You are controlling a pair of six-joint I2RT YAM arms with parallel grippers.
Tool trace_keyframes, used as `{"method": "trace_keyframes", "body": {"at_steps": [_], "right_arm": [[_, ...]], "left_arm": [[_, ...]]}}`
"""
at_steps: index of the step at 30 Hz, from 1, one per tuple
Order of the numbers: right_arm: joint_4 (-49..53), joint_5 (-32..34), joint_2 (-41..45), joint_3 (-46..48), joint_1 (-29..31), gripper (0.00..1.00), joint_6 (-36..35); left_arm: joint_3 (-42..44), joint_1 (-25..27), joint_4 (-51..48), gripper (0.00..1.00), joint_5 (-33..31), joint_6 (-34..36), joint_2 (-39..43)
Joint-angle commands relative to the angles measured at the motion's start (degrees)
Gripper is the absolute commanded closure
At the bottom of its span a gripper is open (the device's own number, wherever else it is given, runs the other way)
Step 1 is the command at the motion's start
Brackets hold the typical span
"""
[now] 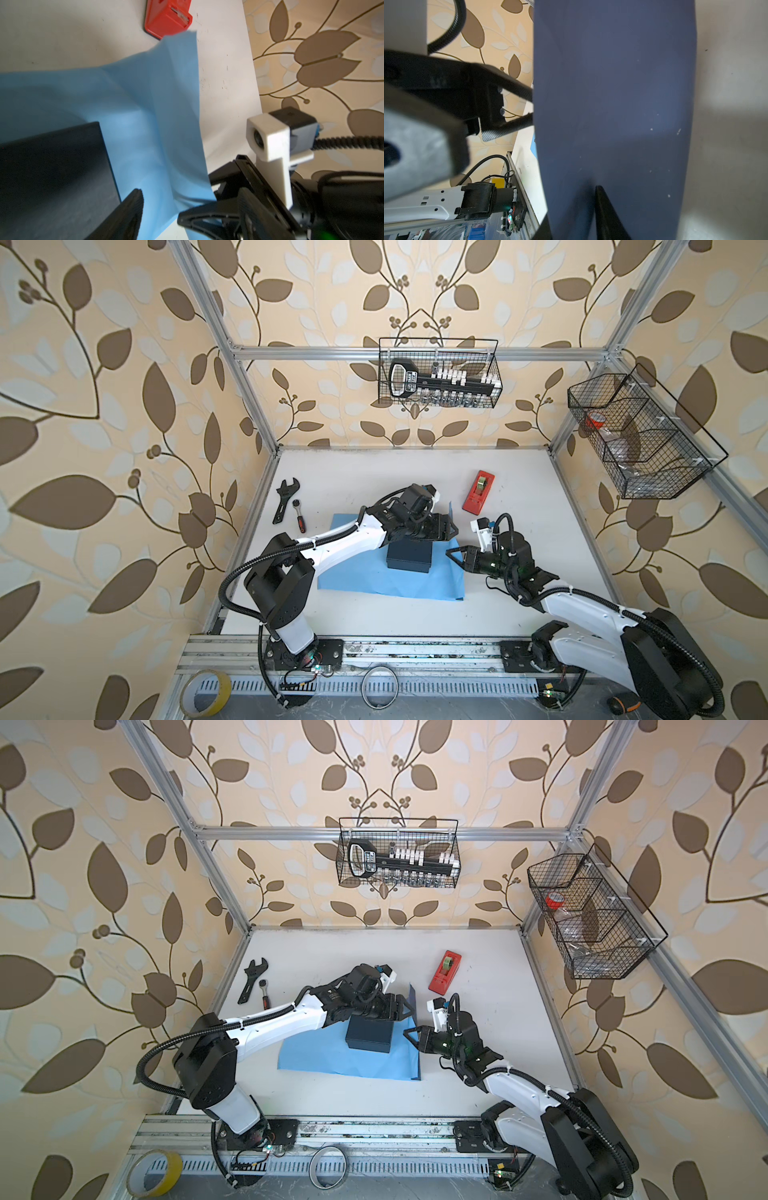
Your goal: Wrap the gift box in paper
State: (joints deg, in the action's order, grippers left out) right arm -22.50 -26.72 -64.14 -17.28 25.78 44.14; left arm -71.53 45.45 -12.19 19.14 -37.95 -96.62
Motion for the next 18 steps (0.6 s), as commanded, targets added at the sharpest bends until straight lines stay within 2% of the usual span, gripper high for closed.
{"method": "trace_keyframes", "body": {"at_steps": [1,7,18], "right_arm": [[-2.4,0.9,-1.0,-2.0,0.7,0.73,0.8],[-3.5,1.1,-2.4,-2.2,1.4,0.73,1.2],[-5.6,1.2,-4.9,-2.8,3.0,0.67,1.9]], "left_arm": [[-4.3,0.9,-3.0,0.31,-3.6,2.3,-2.1],[-8.1,1.4,-6.1,0.39,-6.4,3.5,-5.3],[-9.3,2.1,-7.2,0.6,-10.0,4.7,-6.9]]}}
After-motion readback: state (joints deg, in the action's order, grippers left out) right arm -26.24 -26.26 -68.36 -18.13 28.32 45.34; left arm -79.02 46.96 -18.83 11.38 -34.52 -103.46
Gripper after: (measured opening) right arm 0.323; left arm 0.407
